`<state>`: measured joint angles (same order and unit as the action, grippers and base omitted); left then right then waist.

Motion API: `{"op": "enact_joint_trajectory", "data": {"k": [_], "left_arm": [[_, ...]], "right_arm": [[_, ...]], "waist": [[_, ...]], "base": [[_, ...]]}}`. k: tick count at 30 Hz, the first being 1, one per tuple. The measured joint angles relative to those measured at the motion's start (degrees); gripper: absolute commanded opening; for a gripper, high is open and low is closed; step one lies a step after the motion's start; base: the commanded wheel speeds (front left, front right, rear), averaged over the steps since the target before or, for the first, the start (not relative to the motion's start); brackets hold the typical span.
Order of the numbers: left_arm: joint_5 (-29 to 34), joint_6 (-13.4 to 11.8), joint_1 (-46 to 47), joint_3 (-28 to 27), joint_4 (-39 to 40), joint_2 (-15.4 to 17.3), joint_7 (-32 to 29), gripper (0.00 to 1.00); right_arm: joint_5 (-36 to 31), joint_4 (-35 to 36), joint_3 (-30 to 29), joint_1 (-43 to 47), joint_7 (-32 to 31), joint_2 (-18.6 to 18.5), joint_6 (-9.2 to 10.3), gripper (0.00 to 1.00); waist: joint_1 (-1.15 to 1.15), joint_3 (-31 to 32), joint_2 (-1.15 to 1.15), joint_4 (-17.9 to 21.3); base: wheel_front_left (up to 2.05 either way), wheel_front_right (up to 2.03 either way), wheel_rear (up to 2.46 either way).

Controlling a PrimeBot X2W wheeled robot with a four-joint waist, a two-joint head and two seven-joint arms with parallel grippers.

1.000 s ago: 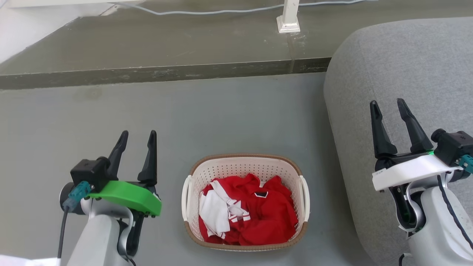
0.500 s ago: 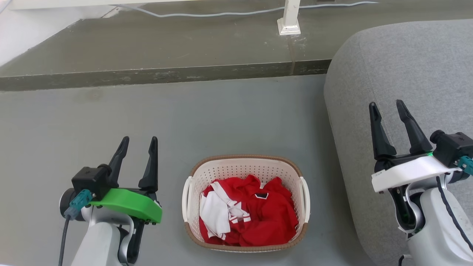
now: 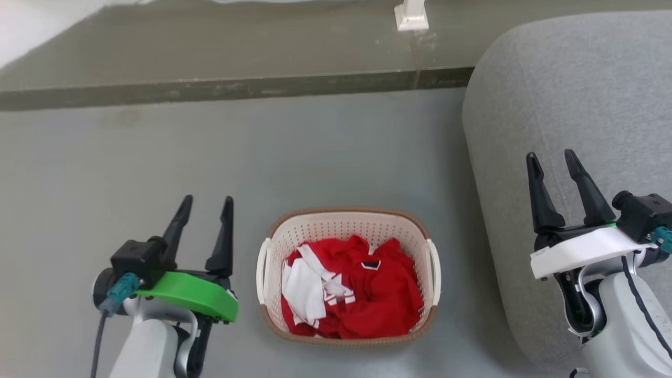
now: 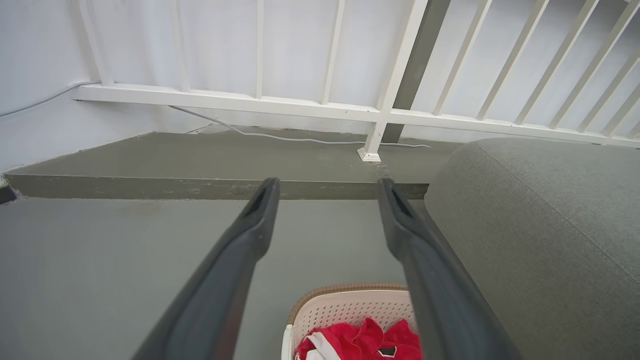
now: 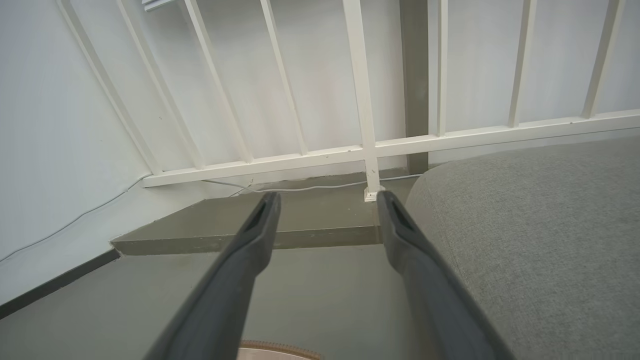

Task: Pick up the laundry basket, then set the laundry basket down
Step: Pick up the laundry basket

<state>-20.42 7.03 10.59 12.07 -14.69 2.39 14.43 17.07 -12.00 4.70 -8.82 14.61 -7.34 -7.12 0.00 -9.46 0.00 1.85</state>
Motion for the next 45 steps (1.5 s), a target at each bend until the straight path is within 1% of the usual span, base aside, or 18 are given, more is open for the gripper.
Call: {"op": "enact_joint_trajectory", "data": {"k": [5,12,24,34,38,41,45], "left_arm": [[0.01,0.0,0.25,1.01,-0.68,-0.04,0.0,1.0],[-0.38,0.0,2.7,3.49,-2.7,-0.05,0.0,1.0],[-2.07,-0.01,10.34,6.75,-7.67,-0.19,0.0,1.0],[-4.39,-0.04,17.89,10.54,-15.16,-0.33,0.0,1.0],[-4.91,-0.05,20.29,11.7,-18.85,-0.46,0.0,1.0],[-6.75,-0.54,22.21,12.07,-21.39,-0.55,-0.02,1.0],[-7.76,-0.56,25.24,12.71,-23.95,-0.57,-0.03,1.0]], "right_arm": [[1.15,-1.57,0.85,-0.02,0.0,0.08,0.0,1.0],[1.62,-6.17,1.8,-0.51,0.0,-0.03,0.0,1.0],[2.7,-13.25,3.57,-7.48,0.0,-1.07,0.0,1.0],[4.75,-21.23,5.97,-13.99,-0.6,-2.14,0.0,1.0],[5.68,-23.85,7.71,-16.91,-1.63,-1.56,0.0,1.0],[6.73,-25.98,8.79,-18.32,-2.57,-0.73,0.0,1.0],[7.3,-28.39,9.23,-20.17,-2.79,0.02,0.0,1.0]], "waist": [[0.0,-2.31,0.0,-0.31],[0.0,-6.39,0.0,-0.69],[0.0,-14.86,0.0,-2.03],[0.01,-23.23,0.0,-3.26],[0.01,-26.17,0.0,-3.48],[0.01,-28.24,0.0,-3.53],[0.01,-30.84,0.0,-3.51]], "base": [[0.0,0.0,0.0],[0.0,0.0,0.0],[0.0,0.0,0.0],[0.0,0.0,0.0],[0.0,0.0,0.0],[0.0,0.0,0.0],[0.0,0.0,0.0]]}}
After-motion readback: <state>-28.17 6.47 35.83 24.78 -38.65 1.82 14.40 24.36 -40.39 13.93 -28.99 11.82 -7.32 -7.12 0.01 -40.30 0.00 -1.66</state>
